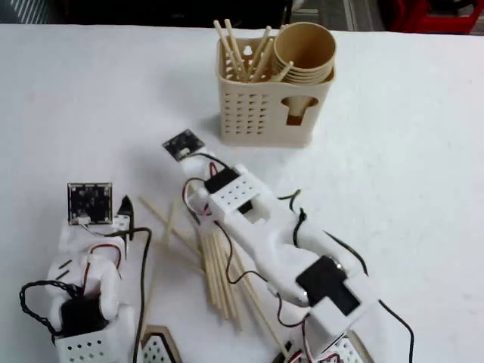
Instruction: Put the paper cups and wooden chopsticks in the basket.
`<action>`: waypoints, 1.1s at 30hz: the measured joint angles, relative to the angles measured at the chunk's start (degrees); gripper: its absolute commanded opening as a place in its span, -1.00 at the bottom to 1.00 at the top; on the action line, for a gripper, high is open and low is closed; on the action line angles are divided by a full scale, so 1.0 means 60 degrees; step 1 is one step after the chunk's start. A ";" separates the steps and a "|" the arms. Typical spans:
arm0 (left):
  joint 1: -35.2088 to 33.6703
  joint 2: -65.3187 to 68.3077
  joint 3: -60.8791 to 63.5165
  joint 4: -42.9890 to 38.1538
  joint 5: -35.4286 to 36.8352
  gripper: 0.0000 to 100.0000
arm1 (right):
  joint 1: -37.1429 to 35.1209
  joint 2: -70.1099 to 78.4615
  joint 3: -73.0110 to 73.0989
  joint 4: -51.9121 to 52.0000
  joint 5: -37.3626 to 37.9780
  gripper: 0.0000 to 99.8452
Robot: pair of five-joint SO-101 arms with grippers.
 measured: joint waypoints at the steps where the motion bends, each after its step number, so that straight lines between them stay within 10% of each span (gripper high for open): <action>1: 0.0000 0.0000 0.0000 0.0000 0.0000 -0.62 | 0.0000 0.0132 0.0000 -0.0103 0.0000 -0.52; 33: 0.0000 0.0000 0.0000 0.0000 0.0000 -0.62 | 0.0557 0.0923 -0.0117 -0.0220 0.0000 -0.96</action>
